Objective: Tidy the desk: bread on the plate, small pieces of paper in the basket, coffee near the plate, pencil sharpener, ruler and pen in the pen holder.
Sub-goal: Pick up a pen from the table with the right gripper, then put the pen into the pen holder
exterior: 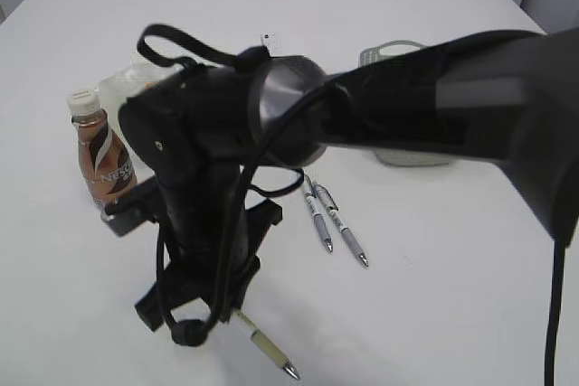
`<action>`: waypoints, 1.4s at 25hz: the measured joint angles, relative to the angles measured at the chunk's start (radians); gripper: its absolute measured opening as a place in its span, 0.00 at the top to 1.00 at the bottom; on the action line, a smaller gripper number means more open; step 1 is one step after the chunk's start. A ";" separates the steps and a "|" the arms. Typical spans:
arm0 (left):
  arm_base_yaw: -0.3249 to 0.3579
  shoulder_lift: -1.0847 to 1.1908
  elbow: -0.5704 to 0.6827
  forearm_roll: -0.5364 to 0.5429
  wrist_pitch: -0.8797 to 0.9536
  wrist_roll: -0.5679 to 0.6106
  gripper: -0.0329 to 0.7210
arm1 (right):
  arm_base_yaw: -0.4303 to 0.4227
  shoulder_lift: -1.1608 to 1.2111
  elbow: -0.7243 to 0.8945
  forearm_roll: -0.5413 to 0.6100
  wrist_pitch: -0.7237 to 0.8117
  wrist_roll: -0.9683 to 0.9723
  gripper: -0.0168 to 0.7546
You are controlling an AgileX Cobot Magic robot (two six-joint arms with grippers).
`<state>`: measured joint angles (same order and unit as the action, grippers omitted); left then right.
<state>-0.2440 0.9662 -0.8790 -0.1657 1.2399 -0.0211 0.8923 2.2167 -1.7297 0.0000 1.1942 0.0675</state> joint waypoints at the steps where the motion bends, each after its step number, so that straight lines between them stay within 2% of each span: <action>1: 0.000 0.000 0.000 0.000 0.000 0.000 0.55 | 0.000 0.000 -0.035 -0.014 0.007 0.027 0.87; 4: 0.000 0.000 0.000 0.000 0.000 0.000 0.55 | 0.000 0.000 -0.125 -0.059 0.016 0.098 0.87; 13: 0.000 0.000 0.000 -0.002 0.000 0.000 0.55 | -0.023 0.000 -0.337 -0.098 0.030 0.198 0.87; 25: 0.000 0.000 0.000 -0.002 0.000 0.000 0.55 | -0.247 0.000 -0.510 -0.101 0.030 0.126 0.87; 30: 0.000 0.000 0.000 -0.002 0.000 0.000 0.55 | -0.327 0.000 -0.532 -0.086 -0.106 0.088 0.87; 35: 0.000 0.000 0.000 -0.002 0.000 0.000 0.55 | -0.355 0.000 -0.532 -0.116 -0.329 0.080 0.87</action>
<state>-0.2440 0.9662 -0.8790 -0.1676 1.2399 -0.0211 0.5373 2.2167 -2.2618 -0.1163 0.8656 0.1470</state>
